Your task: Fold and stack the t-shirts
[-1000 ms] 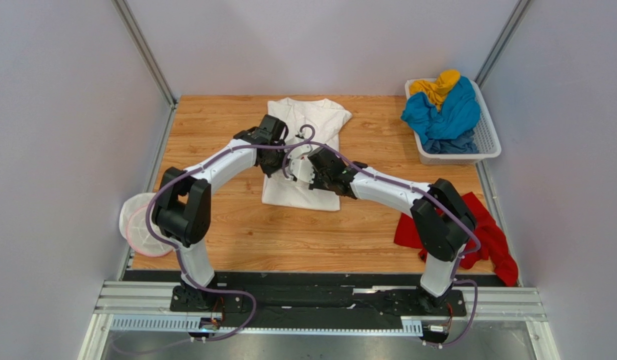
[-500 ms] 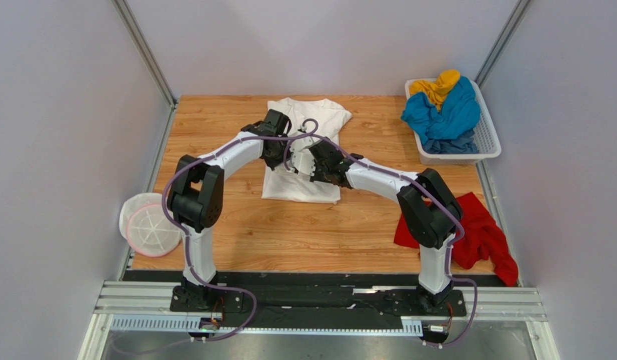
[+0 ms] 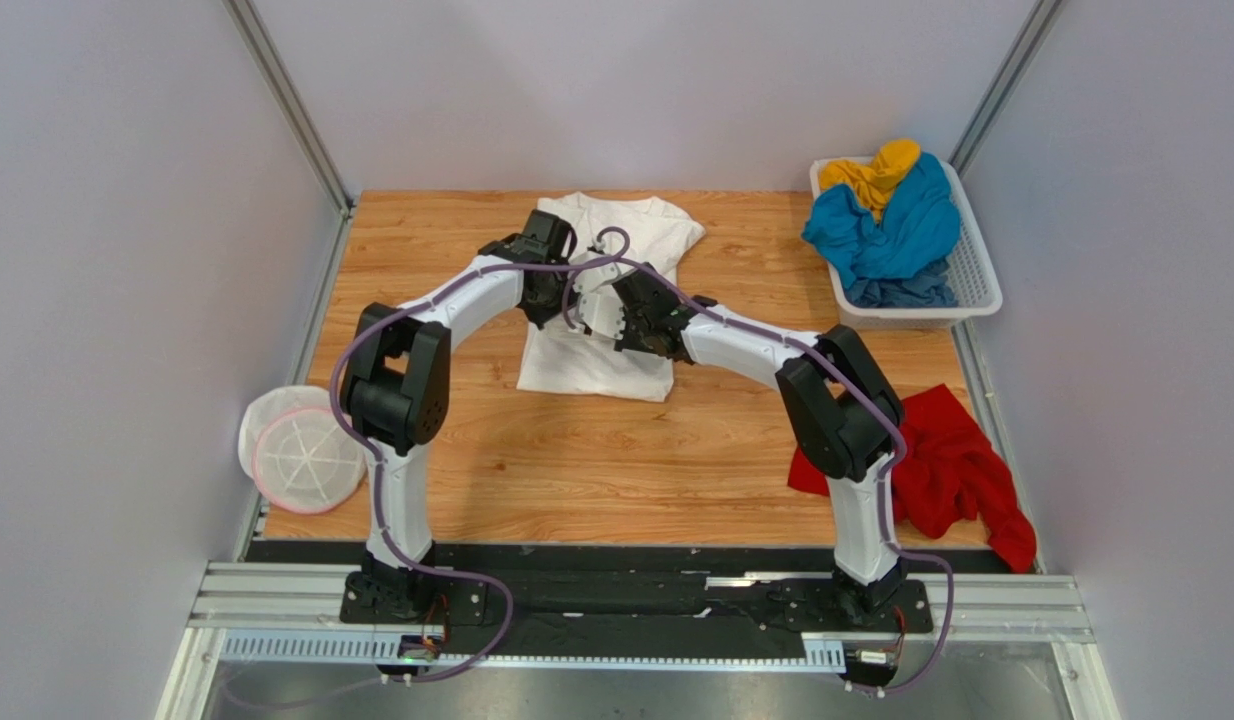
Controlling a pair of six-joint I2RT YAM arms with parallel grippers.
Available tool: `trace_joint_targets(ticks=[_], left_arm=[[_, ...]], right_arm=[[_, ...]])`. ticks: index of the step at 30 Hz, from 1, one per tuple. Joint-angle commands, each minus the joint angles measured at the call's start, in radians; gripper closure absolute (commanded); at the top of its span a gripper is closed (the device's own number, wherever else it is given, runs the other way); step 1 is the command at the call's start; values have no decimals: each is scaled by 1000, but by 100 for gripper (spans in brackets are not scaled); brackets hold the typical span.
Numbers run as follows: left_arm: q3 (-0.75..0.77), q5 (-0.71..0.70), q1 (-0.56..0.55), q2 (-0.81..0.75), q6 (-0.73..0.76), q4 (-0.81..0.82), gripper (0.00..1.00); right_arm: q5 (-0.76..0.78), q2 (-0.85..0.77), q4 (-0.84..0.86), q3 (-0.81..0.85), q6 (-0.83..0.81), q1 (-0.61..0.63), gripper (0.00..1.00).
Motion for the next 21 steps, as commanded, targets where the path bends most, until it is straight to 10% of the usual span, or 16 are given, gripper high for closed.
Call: trace_joint_targets(ticks=[1, 7, 21], left_arm=[[28, 12, -14, 14, 44, 0, 100], [2, -28, -14, -4, 17, 108, 85], [-8, -140, -14, -24, -46, 230, 74]], right_arm=[[50, 25, 93, 63, 19, -15, 96], [90, 39, 115, 74, 29, -15, 71], [175, 48, 149, 103, 29, -15, 60]])
